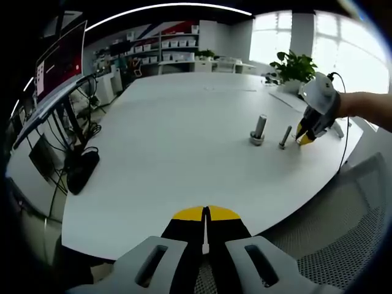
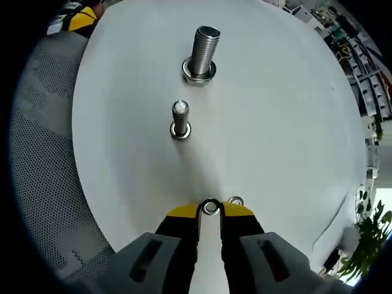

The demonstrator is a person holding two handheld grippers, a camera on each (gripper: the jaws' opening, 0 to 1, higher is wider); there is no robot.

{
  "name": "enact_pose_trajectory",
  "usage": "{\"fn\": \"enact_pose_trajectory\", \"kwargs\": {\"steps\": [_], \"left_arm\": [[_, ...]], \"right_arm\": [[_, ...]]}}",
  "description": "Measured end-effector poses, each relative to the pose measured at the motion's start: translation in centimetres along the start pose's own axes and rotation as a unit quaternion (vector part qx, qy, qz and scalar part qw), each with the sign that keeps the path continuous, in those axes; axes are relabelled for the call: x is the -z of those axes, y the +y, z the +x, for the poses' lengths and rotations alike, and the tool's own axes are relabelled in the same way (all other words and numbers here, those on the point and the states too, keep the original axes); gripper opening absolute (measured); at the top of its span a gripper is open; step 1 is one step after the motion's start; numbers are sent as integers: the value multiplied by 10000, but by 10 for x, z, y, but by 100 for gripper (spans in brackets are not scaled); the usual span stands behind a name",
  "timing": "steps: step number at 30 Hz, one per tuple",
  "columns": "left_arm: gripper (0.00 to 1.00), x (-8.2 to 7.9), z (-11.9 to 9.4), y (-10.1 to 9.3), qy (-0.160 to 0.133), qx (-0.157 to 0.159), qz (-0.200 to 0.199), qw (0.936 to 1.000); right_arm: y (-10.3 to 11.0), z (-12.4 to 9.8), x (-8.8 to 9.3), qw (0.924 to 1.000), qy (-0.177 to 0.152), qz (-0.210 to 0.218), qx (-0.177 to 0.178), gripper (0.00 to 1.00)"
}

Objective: Place the washer onto the threaded stud by aligning its center hole with the stud, sliding it down to the base, and recovering from edge contact or off-axis alignment until the washer reaches the visible bottom stop.

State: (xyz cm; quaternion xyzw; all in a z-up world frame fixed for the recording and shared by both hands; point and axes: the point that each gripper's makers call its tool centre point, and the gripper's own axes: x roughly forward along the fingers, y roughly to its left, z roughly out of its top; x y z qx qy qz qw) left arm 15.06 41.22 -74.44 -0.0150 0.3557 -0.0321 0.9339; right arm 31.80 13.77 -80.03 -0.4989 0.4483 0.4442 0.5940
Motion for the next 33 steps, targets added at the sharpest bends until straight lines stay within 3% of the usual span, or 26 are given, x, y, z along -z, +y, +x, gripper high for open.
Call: {"fn": "enact_pose_trajectory", "kwargs": {"steps": [6, 9, 12, 17, 22, 33], "left_arm": [[0, 0, 0, 0, -12, 0, -3, 10000], [0, 0, 0, 0, -10, 3, -4, 10000], [0, 0, 0, 0, -15, 0, -6, 10000], [0, -1, 0, 0, -33, 3, -9, 10000], [0, -1, 0, 0, -35, 0, -12, 10000], [0, -1, 0, 1, -28, -5, -10, 10000]], "right_arm": [[1, 0, 0, 10000, 11, -16, 37, 15], [2, -1, -1, 9983, 61, -493, 292, 15], [8, -2, -1, 9992, 23, -361, 181, 15], [22, -6, -8, 9990, -384, 26, -222, 14], [22, -18, -21, 9957, -814, 341, -290, 14], [15, -58, -49, 9923, -1212, 219, -136, 14]]}}
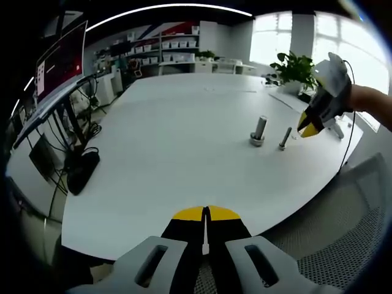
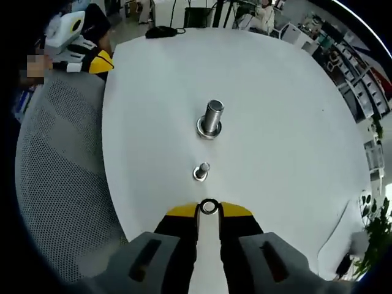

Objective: Place the washer onto the threaded stud by aligning its center hole with the stud, sliding it down to the base, and recovering from edge contact or off-axis alignment until the washer reaches the visible bottom stop.

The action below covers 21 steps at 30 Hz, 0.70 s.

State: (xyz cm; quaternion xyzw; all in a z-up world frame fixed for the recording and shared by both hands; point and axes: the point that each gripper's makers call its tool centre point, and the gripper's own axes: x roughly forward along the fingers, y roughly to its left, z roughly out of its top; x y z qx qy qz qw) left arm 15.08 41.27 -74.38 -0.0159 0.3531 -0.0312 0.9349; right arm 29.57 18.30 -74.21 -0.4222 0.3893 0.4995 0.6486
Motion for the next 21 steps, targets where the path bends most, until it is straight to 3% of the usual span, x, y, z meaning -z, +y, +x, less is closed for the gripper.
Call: {"fn": "enact_pose_trajectory", "kwargs": {"steps": [11, 21], "left_arm": [[0, -1, 0, 0, -21, 0, -7, 10000], [0, -1, 0, 0, -39, 3, -11, 10000]], "right_arm": [[4, -5, -29, 9996, -236, -121, -101, 14], [4, 3, -37, 9993, -180, -232, -219, 14]]}}
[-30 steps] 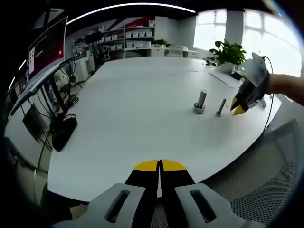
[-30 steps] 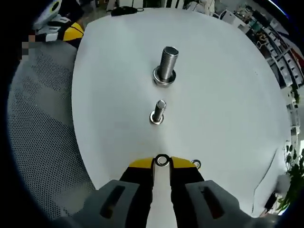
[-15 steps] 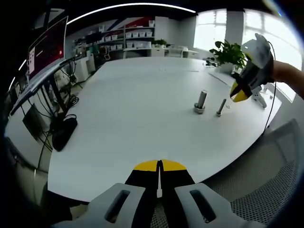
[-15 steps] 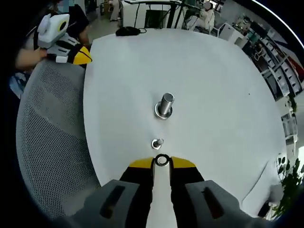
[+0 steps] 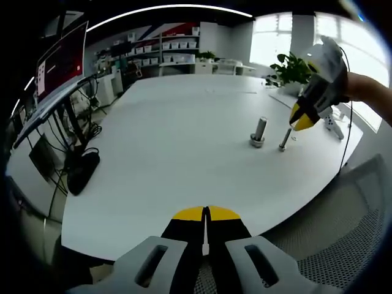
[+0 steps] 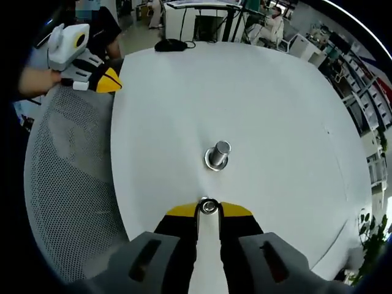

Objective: Place the washer onto the threaded stud by aligning its center hole with the stud, sliding it down to the base, and recovering from edge contact or off-axis alignment until the washer reaches the visible bottom stop.

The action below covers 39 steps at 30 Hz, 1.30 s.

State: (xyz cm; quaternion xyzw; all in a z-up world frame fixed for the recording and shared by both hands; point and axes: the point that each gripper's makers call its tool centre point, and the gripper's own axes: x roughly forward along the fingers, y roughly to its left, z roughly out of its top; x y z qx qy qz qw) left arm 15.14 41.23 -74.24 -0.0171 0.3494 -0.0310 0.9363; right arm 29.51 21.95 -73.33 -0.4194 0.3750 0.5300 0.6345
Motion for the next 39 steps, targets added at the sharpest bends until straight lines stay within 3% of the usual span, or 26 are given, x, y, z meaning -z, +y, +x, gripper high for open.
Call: {"fn": "enact_pose_trajectory", "kwargs": {"steps": [13, 30, 39], "left_arm": [[0, -1, 0, 0, -44, 16, -18, 10000], [0, -2, 0, 0, -64, 14, -67, 10000], [0, -1, 0, 0, -61, 17, -90, 9999]], "right_arm": [[0, 12, 4, 9996, 241, -120, -59, 14], [2, 44, 19, 9982, 521, -80, -298, 14], [4, 54, 18, 9981, 461, 89, -391, 15]]}}
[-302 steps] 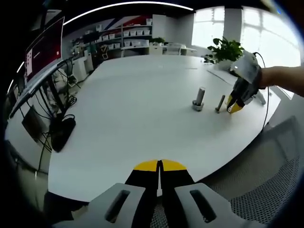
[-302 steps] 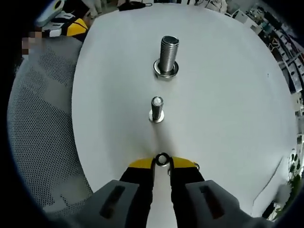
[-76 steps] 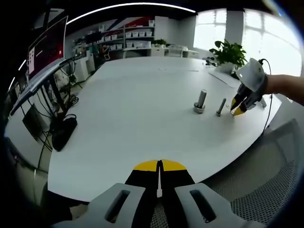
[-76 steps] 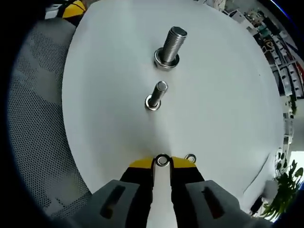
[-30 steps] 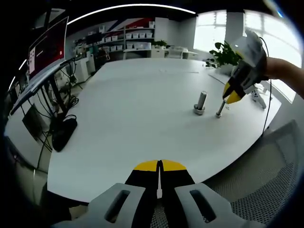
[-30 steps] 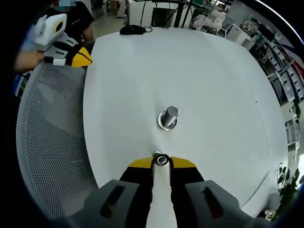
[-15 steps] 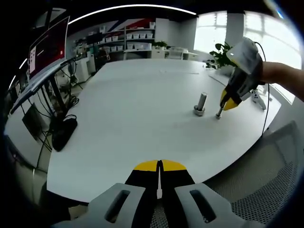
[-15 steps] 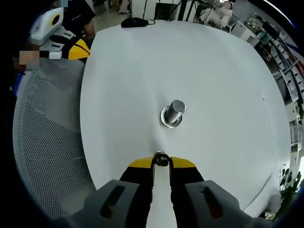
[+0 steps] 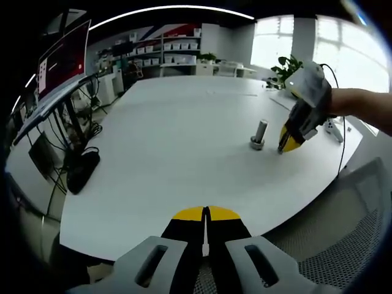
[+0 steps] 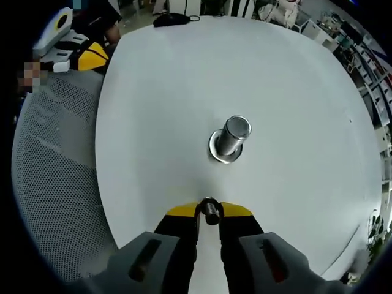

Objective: Place the washer onto the threaded stud by aligning its center hole with the stud, sliding it down to the base, and recovering from edge contact or off-axis alignment until the washer reaches the visible bottom stop.

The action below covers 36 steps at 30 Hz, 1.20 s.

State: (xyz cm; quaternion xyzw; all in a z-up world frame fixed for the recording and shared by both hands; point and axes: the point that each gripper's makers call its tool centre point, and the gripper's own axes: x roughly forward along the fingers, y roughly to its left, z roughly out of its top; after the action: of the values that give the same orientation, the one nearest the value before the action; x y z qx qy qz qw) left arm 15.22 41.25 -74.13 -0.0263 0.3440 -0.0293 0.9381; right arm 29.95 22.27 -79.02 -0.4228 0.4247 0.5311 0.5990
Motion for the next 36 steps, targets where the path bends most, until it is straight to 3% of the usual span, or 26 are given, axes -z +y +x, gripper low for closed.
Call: {"fn": "enact_pose_trajectory", "kwargs": {"steps": [7, 14, 20, 28, 33, 36], "left_arm": [[0, -1, 0, 0, -28, 11, -12, 10000], [0, -2, 0, 0, -48, 11, -10, 10000], [0, -2, 0, 0, -44, 14, -3, 10000], [0, -1, 0, 0, -37, 20, 4, 10000], [0, -1, 0, 0, -36, 23, 5, 10000], [0, -1, 0, 0, -31, 26, 6, 10000]], "right_arm": [[5, -1, 8, 10000, -32, 37, -60, 23], [4, -6, 37, 9979, -100, 621, -129, 26], [-12, -14, 61, 9930, -177, 1172, 18, 26], [-32, -22, 87, 9873, -167, 1572, 178, 26], [-47, -20, 95, 9859, -119, 1640, 294, 26], [-46, -14, 96, 9891, 28, 1457, 204, 26]]}}
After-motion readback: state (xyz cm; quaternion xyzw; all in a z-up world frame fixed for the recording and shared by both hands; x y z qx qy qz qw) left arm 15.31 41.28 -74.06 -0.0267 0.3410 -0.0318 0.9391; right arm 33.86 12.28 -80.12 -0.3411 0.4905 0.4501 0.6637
